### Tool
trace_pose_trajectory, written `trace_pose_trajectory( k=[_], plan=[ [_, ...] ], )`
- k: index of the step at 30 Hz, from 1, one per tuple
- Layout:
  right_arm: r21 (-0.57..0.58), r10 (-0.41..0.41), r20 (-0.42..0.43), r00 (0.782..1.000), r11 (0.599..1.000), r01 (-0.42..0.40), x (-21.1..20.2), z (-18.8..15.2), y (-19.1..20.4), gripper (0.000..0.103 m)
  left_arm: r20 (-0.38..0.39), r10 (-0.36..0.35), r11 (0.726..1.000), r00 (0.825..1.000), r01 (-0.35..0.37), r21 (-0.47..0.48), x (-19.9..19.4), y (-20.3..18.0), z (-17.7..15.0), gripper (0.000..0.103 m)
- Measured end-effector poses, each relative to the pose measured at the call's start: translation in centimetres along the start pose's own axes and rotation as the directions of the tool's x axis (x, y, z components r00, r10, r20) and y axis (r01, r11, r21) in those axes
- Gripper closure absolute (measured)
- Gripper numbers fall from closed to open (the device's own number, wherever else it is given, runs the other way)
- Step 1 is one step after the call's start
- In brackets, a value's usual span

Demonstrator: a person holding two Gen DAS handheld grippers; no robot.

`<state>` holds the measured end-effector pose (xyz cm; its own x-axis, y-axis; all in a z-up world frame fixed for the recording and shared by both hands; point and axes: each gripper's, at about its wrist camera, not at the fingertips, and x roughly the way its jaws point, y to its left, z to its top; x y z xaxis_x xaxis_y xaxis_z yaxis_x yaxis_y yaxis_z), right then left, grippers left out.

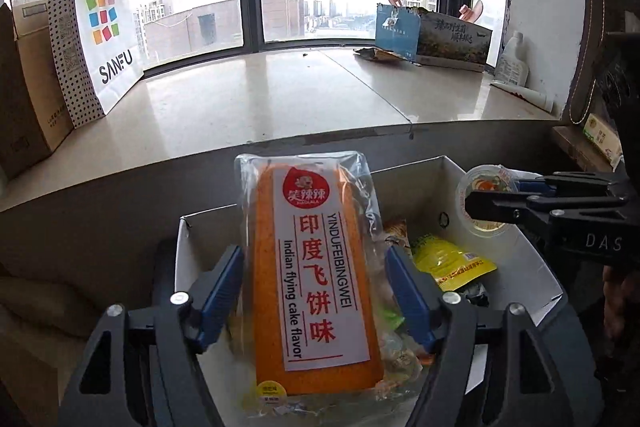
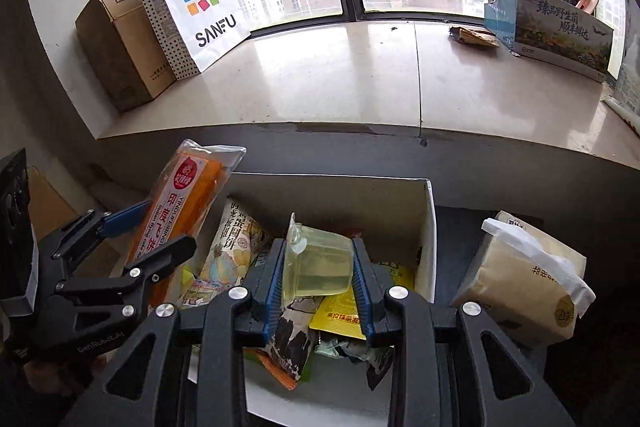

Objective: Organize snacks
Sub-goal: 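Lower the jelly cup and orange pack into the box and release both, then withdraw both tools back over the remaining snacks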

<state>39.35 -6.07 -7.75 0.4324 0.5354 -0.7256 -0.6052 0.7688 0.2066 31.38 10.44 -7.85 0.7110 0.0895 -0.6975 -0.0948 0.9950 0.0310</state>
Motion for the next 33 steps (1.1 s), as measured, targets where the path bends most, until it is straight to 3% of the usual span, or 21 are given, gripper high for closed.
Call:
trace_pose_trajectory(
  k=[1, 2, 3, 8, 14, 18, 21, 24, 28, 33],
  plan=[
    [0.004, 0.01, -0.001, 1.0, 1.0, -0.01, 0.2, 0.0, -0.1, 0.055, -0.002, 0.032, 0.999, 0.999, -0.032, 0.023, 0.1, -0.4, -0.2, 0.0],
    [0.013, 0.011, 0.006, 1.0, 1.0, -0.011, 0.2, -0.1, -0.2, 0.013, 0.006, 0.058, 0.997, 0.998, -0.058, 0.042, 0.0, -0.7, -0.3, 0.0],
    [0.022, 0.003, 0.024, 1.0, 1.0, -0.003, 0.1, -0.3, -0.3, 0.0, 0.011, 0.073, 0.996, 0.997, -0.073, 0.048, -0.2, -0.8, -0.5, 0.0],
    [0.045, -0.012, 0.044, 0.999, 0.999, 0.01, -0.1, -1.2, -0.8, 0.0, 0.026, 0.021, 0.999, 0.999, -0.02, -0.038, -1.4, 0.2, -0.8, 0.0],
    [0.05, 0.006, 0.083, 0.997, 0.999, -0.01, -2.0, -2.1, -0.7, 0.0, 0.02, -0.011, 0.999, 1.0, 0.012, -0.041, -2.8, 0.5, -1.3, 0.0],
    [0.099, 0.091, 0.122, 0.988, 0.99, -0.103, -4.0, -3.5, -1.3, 0.0, 0.054, -0.051, 0.998, 0.997, 0.053, -0.039, -5.5, 0.0, -2.6, 0.0],
    [0.137, 0.182, 0.229, 0.956, 0.967, -0.216, -6.9, -5.4, -2.0, 0.0, 0.077, -0.097, 0.994, 0.992, 0.1, -0.033, -8.1, -0.6, -4.2, 0.0],
    [0.172, 0.2, 0.329, 0.923, 0.948, -0.267, -10.2, -8.1, -2.4, 0.0, 0.116, -0.133, 0.99, 0.984, 0.137, -0.022, -11.4, -1.4, -6.3, 0.0],
    [0.085, 0.17, 0.325, 0.93, 0.974, -0.208, -13.9, -12.2, -1.2, 0.0, 0.142, -0.202, 0.978, 0.969, 0.208, -0.026, -15.0, -2.5, -9.8, 0.0],
    [-0.05, 0.016, 0.287, 0.958, 0.999, -0.002, -16.4, -18.7, 1.0, 0.0, 0.145, -0.262, 0.963, 0.954, 0.268, -0.025, -17.8, -4.1, -14.6, 0.0]
  ],
)
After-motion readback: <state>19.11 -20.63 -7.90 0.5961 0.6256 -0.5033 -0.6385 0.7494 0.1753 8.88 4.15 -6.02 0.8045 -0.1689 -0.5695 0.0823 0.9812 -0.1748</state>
